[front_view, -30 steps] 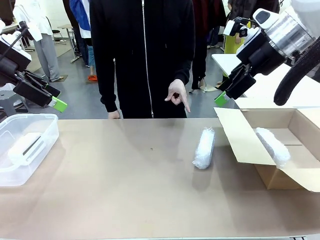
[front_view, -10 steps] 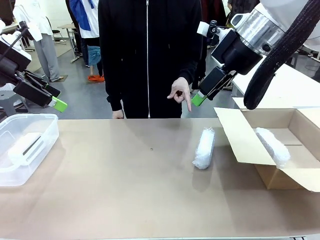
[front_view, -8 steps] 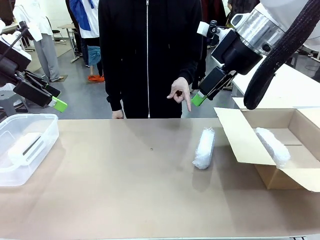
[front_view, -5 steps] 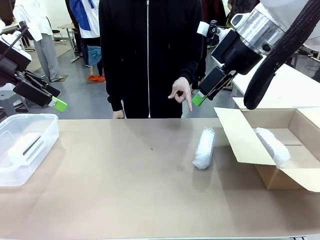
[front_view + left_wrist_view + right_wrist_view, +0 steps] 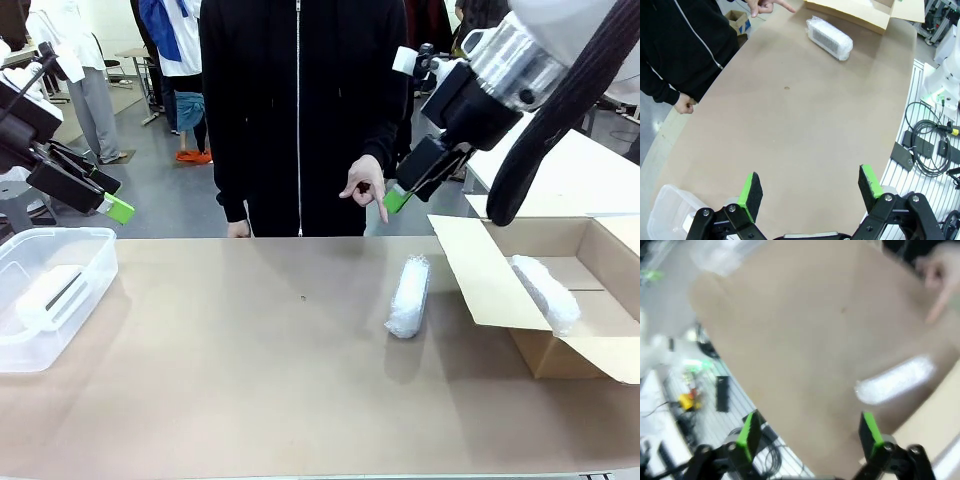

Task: Separate and place wrapped and unwrapped clocks.
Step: Pick up the Digital clock indicated by the person.

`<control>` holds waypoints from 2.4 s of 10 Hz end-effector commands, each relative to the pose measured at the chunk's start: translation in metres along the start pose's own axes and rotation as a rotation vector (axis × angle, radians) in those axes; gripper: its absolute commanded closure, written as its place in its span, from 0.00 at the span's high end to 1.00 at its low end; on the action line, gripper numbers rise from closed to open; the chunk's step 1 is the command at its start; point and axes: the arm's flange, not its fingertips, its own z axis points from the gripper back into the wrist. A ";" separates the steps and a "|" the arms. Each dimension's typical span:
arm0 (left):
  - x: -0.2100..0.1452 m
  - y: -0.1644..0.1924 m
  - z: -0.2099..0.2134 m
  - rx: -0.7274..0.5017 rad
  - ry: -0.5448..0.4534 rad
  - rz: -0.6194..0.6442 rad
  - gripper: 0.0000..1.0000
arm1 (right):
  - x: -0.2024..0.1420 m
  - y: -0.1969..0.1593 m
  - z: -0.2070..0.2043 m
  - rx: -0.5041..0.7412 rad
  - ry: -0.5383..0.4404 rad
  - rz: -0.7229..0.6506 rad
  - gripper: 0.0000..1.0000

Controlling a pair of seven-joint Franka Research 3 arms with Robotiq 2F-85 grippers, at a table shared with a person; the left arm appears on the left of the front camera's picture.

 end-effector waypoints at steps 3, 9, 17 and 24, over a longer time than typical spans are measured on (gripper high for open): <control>0.001 0.001 -0.001 0.010 -0.005 0.002 1.00 | -0.001 0.029 -0.053 -0.265 0.061 -0.551 1.00; 0.001 0.001 -0.001 0.010 -0.005 0.002 1.00 | -0.009 -0.014 -0.114 -0.421 0.044 -0.900 1.00; 0.001 0.001 -0.001 0.010 -0.005 0.002 1.00 | -0.002 -0.090 -0.163 -0.419 0.027 -0.910 1.00; 0.001 0.001 -0.001 0.010 -0.005 0.002 1.00 | 0.001 -0.104 -0.208 -0.476 0.053 -0.981 1.00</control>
